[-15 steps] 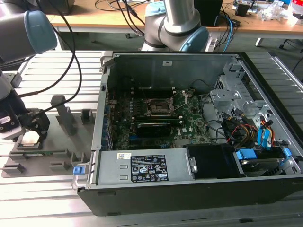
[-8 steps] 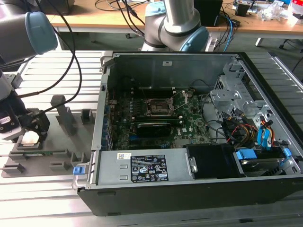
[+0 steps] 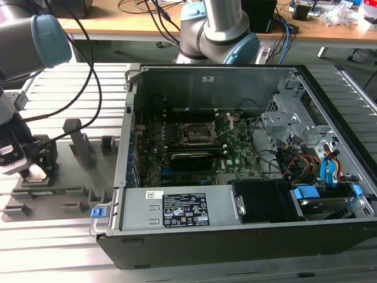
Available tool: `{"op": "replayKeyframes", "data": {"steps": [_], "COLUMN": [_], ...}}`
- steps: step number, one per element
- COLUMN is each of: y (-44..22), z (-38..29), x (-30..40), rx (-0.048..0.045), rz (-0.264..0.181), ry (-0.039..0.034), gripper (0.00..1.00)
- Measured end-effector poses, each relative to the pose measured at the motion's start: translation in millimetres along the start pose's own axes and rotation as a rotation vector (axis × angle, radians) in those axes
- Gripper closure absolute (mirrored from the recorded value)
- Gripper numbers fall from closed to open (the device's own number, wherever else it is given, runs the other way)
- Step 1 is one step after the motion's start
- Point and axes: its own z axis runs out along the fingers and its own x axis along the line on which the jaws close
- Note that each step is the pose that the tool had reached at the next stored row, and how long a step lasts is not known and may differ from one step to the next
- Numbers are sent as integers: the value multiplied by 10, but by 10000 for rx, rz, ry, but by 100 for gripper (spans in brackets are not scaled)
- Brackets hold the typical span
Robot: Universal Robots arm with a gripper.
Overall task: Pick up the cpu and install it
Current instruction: 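Pick up the cpu and move it towards the insertion slot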
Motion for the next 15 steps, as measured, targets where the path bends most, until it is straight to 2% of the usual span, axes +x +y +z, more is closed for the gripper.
{"op": "replayKeyframes", "data": {"steps": [15], "y": [0], "z": [-1], "x": [0], "rx": [-1], "rz": [8], "ry": [-3], "gripper": [45]}}
